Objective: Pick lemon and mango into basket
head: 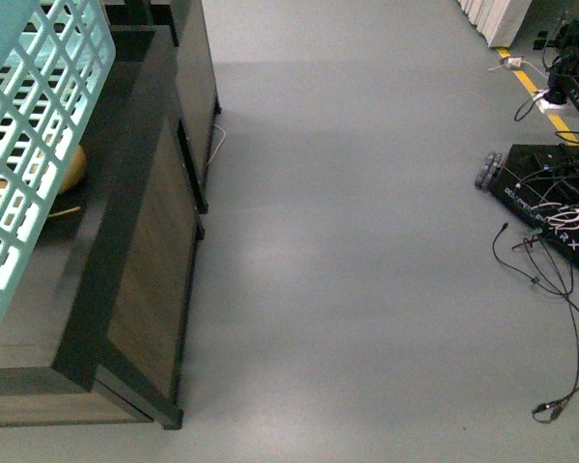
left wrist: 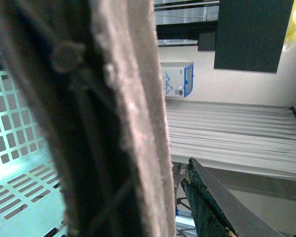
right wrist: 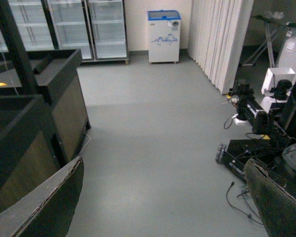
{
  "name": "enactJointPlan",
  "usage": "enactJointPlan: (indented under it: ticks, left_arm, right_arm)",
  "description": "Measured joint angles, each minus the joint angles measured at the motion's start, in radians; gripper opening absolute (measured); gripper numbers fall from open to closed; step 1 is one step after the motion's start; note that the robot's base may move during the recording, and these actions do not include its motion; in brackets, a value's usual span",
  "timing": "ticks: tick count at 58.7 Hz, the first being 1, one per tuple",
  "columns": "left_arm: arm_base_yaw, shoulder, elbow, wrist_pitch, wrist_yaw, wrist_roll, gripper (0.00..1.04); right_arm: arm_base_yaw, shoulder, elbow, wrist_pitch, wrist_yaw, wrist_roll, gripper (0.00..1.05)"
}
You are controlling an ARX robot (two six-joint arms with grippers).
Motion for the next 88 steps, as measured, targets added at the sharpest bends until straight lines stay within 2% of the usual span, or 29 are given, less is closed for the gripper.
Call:
enactJointPlan:
  ticks: [88]
  left_arm:
    - [0.000, 0.000, 0.000, -0.001, -0.001, 0.000, 0.28]
  right_arm:
    - [0.000, 0.000, 0.000, 0.000, -0.002, 0.000, 0.96]
